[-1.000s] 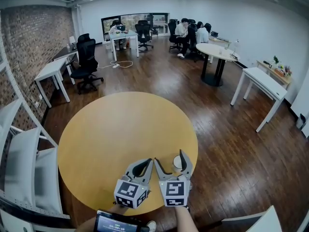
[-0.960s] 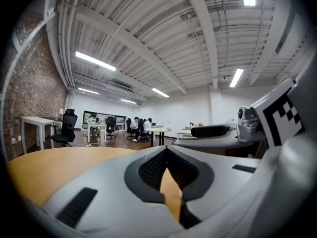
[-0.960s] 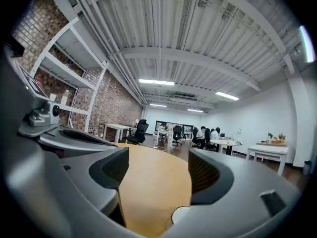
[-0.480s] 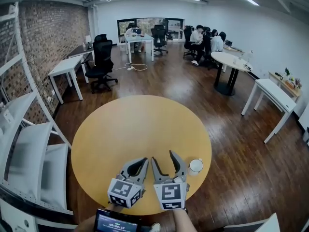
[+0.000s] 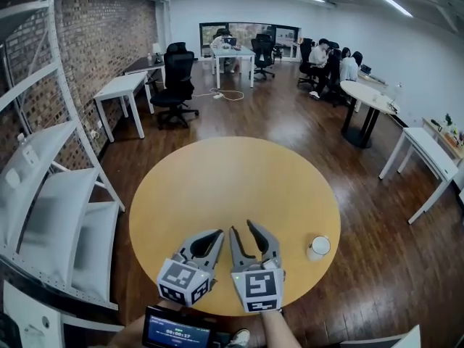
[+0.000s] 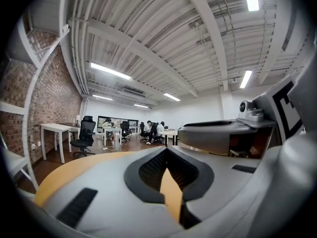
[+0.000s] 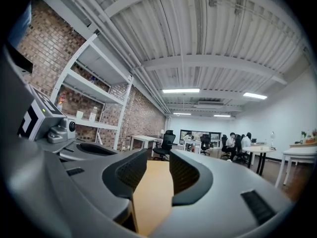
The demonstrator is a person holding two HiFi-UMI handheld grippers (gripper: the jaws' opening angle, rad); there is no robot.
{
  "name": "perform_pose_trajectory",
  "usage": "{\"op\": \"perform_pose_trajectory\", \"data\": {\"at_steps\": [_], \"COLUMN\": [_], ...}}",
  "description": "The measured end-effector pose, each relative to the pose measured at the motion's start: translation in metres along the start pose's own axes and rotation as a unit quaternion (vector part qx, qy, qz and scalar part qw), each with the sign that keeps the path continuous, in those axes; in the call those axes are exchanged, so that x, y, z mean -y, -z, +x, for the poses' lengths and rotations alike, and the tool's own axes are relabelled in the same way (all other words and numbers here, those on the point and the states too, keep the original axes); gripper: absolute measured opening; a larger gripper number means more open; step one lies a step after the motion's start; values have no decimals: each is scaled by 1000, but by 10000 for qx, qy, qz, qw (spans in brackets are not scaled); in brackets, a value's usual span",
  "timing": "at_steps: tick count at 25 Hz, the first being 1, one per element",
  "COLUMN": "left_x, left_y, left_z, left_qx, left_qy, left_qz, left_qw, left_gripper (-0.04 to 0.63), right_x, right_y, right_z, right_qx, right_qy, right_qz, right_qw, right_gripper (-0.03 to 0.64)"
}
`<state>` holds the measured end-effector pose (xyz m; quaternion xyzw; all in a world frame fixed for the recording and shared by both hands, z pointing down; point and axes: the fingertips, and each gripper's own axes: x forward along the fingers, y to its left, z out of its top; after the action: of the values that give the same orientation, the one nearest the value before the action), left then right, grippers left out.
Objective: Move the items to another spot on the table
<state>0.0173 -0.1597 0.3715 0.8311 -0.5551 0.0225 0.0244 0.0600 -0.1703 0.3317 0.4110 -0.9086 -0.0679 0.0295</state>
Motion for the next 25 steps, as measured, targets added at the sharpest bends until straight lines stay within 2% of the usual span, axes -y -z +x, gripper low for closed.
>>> {"op": "perform_pose_trajectory", "data": {"at_steps": [7, 11, 13, 16, 21, 25], "left_x": [-41, -52, -58, -66, -72, -76], "left_y": [-2, -5, -8, -11, -14, -12], "left_z": [-31, -44, -50, -57, -60, -59], "left_qx": [6, -20, 17, 70, 102, 85], "left_qy": [-297, -296, -336, -414, -436, -416], "left_qz": [7, -17, -2, -17, -16, -12], "left_qw": [9996, 9996, 9994, 9991, 9990, 9991], "left_gripper": [5, 5, 5, 5, 5, 5], "right_x": [-52, -70, -78, -86, -95, -92], "right_y": [-10, -19, -23, -27, -33, -33], "right_z": [23, 29, 32, 36, 37, 41], "right_qx": [47, 123, 162, 224, 177, 247], "right_qy": [-454, -617, -700, -775, -837, -774], "right_qz": [216, 322, 395, 417, 590, 514], "right_qw": [9987, 9975, 9966, 9959, 9946, 9954], "right_gripper": [87, 74, 45, 4, 0, 0]}}
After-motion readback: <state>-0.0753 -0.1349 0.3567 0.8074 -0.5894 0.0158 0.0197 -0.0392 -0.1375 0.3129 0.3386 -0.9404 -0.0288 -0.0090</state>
